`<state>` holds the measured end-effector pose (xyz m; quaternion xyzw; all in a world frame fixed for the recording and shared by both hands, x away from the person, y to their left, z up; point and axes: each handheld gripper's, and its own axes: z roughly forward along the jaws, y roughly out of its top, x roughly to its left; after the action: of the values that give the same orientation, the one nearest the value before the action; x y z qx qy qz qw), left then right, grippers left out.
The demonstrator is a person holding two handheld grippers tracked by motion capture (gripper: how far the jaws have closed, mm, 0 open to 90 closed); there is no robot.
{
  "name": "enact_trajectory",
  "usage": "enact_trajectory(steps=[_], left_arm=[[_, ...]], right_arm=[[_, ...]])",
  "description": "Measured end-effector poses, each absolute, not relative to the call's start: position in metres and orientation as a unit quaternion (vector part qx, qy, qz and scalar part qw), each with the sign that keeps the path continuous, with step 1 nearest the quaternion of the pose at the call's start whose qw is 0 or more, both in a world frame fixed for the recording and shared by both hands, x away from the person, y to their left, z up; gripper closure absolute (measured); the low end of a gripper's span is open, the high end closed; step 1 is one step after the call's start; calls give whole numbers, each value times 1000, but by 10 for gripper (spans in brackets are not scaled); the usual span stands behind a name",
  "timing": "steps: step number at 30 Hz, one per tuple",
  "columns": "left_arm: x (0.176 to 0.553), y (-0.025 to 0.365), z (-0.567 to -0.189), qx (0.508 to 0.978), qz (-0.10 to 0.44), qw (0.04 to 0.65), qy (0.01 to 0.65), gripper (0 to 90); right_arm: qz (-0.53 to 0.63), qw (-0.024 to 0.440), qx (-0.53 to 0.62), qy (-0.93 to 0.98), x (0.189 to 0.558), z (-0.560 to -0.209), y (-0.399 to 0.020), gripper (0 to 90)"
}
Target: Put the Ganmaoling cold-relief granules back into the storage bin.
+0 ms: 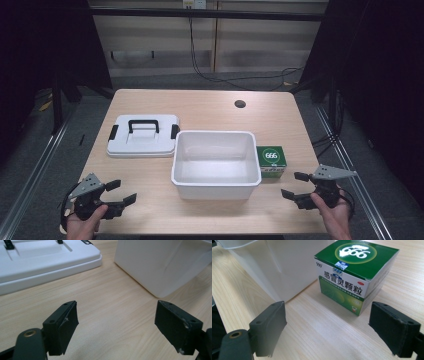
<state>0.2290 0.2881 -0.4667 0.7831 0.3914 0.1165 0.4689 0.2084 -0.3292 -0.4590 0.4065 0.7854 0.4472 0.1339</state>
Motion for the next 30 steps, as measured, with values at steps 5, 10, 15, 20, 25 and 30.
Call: enact_trajectory(steps=[5,10,15,20,25,30], left_arm=[[227,288,-467,786,113,467,390,187],[226,290,-466,783,113,470,391,187],[226,286,-466,786,113,472,383,195],[224,283,-465,793,116,467,375,197],[224,285,-465,791,116,465,380,197],[224,285,-465,790,115,465,382,197]], right_arm=[[449,131,404,786,207,-459,-330,135],[443,133,398,792,208,-458,-326,135],[443,138,403,789,207,-454,-328,135],[440,132,385,800,211,-446,-329,135],[427,135,375,812,222,-435,-325,135],[415,130,351,829,232,-423,-321,133]])
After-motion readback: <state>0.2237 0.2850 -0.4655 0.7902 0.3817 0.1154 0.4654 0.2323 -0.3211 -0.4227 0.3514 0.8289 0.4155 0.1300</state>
